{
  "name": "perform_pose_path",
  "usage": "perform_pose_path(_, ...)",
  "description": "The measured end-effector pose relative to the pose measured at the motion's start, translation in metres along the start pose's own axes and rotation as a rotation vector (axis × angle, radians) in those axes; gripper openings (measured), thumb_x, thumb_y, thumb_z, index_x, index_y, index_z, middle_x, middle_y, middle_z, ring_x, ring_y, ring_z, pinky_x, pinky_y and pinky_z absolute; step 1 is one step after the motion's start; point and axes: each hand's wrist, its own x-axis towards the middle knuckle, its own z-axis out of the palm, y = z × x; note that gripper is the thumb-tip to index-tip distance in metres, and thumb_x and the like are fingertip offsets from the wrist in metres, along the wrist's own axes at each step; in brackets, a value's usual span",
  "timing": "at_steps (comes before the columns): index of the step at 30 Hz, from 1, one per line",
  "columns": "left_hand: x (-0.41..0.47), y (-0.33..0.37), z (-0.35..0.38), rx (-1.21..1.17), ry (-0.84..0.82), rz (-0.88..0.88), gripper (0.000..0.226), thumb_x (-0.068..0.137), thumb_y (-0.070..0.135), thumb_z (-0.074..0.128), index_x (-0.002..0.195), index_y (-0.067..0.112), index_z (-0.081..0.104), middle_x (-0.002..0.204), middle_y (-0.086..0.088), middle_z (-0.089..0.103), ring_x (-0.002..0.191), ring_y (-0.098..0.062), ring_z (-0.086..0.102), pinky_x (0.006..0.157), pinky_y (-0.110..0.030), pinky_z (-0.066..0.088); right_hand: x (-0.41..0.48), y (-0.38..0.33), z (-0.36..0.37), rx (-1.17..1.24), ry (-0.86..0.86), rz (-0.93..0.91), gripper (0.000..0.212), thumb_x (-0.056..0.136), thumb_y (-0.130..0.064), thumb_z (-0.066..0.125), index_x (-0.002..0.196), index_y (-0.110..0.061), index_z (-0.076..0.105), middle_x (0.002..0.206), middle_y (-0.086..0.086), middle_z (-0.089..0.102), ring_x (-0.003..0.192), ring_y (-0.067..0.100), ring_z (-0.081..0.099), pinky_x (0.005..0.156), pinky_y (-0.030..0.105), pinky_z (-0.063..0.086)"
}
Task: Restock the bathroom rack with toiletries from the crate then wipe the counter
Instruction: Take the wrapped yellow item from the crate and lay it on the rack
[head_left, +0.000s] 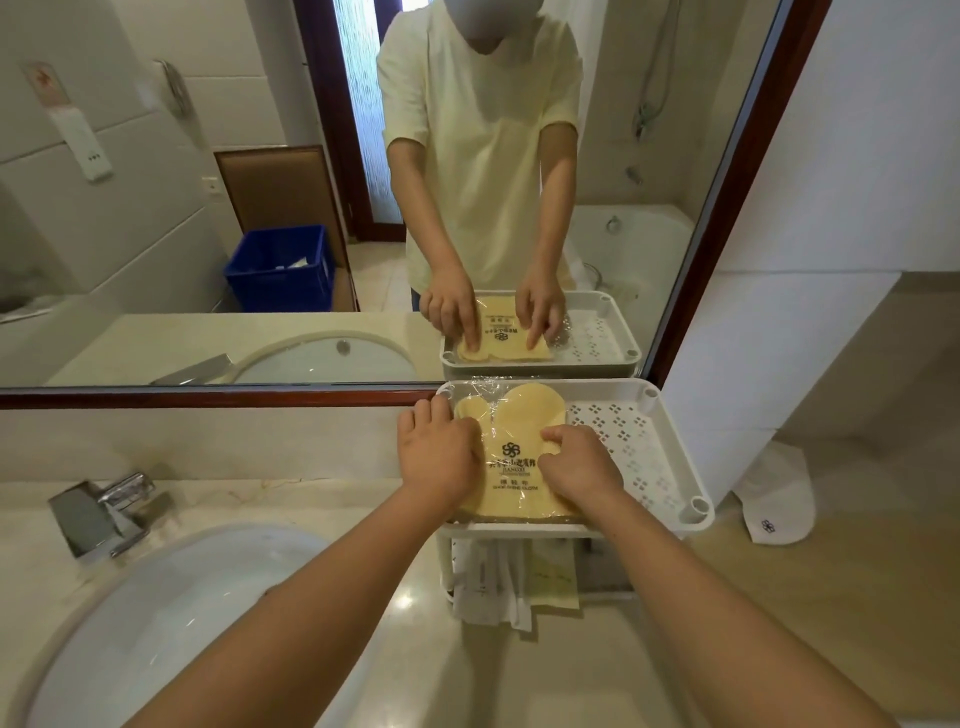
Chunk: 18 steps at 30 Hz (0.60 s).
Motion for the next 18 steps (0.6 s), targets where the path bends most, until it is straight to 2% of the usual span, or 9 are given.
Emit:
perform_pose_path(3, 0.004, 0.002, 0.000, -0.027, 0.029, 0.034, 0.024, 0.085, 0.034, 0.053, 0.106, 0.027, 0.063, 0.132, -0.004, 0.041, 0.121, -0.026, 0.035, 0.103, -0.036, 0.026, -0.002, -0.001, -0.003, -0.096, 0.020, 0.015, 0.053, 0.078, -0.030, 0.065, 0.131, -0.030, 0.056, 0.134, 0.000, 0.040, 0.111, 0.021, 0.052, 0.083, 0.032, 0.046)
perform_pose_path(6, 0.011, 0.002, 0.002, -0.091, -0.100, 0.202, 0.060, 0.082, 0.036, 0.067, 0.136, 0.027, 0.044, 0.158, -0.006, 0.015, 0.146, -0.028, 0.008, 0.117, -0.039, 0.013, -0.004, -0.002, -0.005, -0.290, 0.092, -0.126, 0.062, 0.074, -0.028, 0.068, 0.134, -0.034, 0.050, 0.151, -0.004, 0.020, 0.132, 0.024, 0.032, 0.102, 0.041, 0.041)
perform_pose_path(8, 0.015, 0.003, 0.002, -0.076, -0.207, 0.284, 0.076, 0.082, 0.031, 0.069, 0.147, 0.026, 0.029, 0.161, -0.006, 0.004, 0.149, -0.027, -0.001, 0.119, -0.039, 0.009, -0.004, -0.005, -0.006, -0.321, 0.031, -0.211, 0.079, 0.076, -0.018, 0.065, 0.145, -0.038, 0.033, 0.160, -0.012, 0.004, 0.144, 0.021, 0.015, 0.113, 0.042, 0.028)
perform_pose_path(11, 0.017, 0.005, 0.005, -0.064, -0.300, 0.312, 0.078, 0.087, 0.028, 0.062, 0.151, 0.026, 0.019, 0.162, -0.008, -0.001, 0.149, -0.026, -0.002, 0.120, -0.039, 0.007, 0.001, -0.009, -0.005, -0.391, -0.080, -0.277, 0.093, 0.079, -0.005, 0.057, 0.153, -0.037, 0.011, 0.162, -0.012, -0.008, 0.149, 0.013, -0.004, 0.118, 0.041, 0.012)
perform_pose_path(14, 0.017, 0.008, 0.006, -0.016, -0.367, 0.304, 0.074, 0.093, 0.023, 0.052, 0.154, 0.023, 0.011, 0.162, -0.011, -0.006, 0.149, -0.029, -0.005, 0.121, -0.041, 0.006, 0.009, -0.012, -0.003, -0.467, -0.175, -0.292, 0.090, 0.082, -0.004, 0.053, 0.154, -0.034, 0.007, 0.163, -0.005, -0.009, 0.149, 0.016, -0.010, 0.121, 0.043, 0.002)
perform_pose_path(18, 0.019, 0.012, 0.007, 0.031, -0.439, 0.294, 0.072, 0.097, 0.025, 0.041, 0.155, 0.020, -0.001, 0.162, -0.012, -0.009, 0.149, -0.029, -0.007, 0.122, -0.043, 0.005, 0.016, -0.009, -0.001, -0.492, -0.238, -0.270, 0.083, 0.084, -0.011, 0.052, 0.153, -0.035, 0.011, 0.163, -0.003, -0.005, 0.149, 0.017, -0.010, 0.120, 0.047, -0.002)
